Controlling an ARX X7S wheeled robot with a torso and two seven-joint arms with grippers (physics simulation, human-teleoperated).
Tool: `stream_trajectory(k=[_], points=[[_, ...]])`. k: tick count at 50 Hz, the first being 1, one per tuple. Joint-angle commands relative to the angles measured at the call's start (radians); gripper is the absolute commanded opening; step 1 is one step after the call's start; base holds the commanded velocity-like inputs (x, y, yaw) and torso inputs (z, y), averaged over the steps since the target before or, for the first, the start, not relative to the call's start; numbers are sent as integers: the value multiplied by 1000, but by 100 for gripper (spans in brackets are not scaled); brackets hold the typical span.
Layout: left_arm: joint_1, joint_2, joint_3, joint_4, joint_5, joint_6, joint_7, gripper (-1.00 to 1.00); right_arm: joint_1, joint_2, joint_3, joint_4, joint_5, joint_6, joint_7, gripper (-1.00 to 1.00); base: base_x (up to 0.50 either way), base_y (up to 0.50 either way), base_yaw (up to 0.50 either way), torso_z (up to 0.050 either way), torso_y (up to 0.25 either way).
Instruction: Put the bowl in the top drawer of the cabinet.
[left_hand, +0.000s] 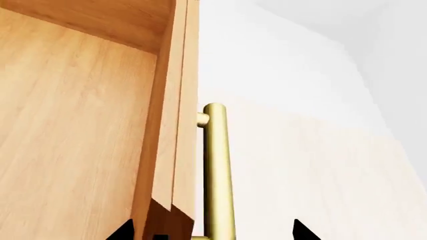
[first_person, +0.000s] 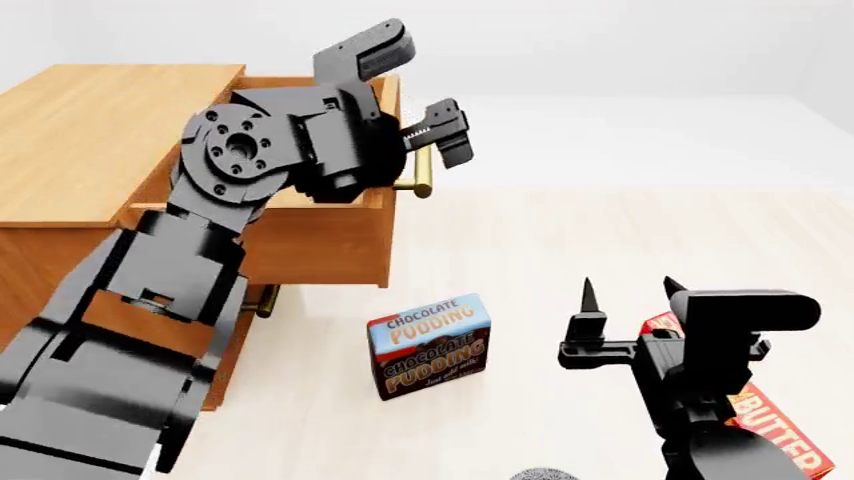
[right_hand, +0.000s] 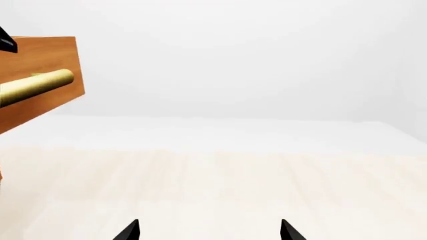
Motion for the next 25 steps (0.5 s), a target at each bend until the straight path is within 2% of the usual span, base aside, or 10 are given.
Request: stream_trajectory(k=[1, 7, 11, 16, 25], points=[[15, 21, 71, 188, -295, 80, -19, 100, -23, 3, 14, 28, 4, -32, -8, 100, 0, 0, 0, 0, 0], [4, -37, 103, 375, -200, 127, -76, 100, -22, 4, 9, 26, 4, -28, -3, 100, 0, 0, 0, 0, 4], [-21, -81, 159, 516, -66, 159, -90, 100, -15, 3, 3, 17, 7, -18, 1, 100, 0, 0, -1, 0, 3], [-39, -112, 204, 604, 40, 185, -116, 100, -12, 4, -4, 19, 5, -18, 3, 100, 0, 0, 0, 0, 2], [-59, -150, 242, 745, 115, 192, -145, 100, -13, 8, 1, 18, 12, -19, 5, 100, 0, 0, 0, 0, 0]])
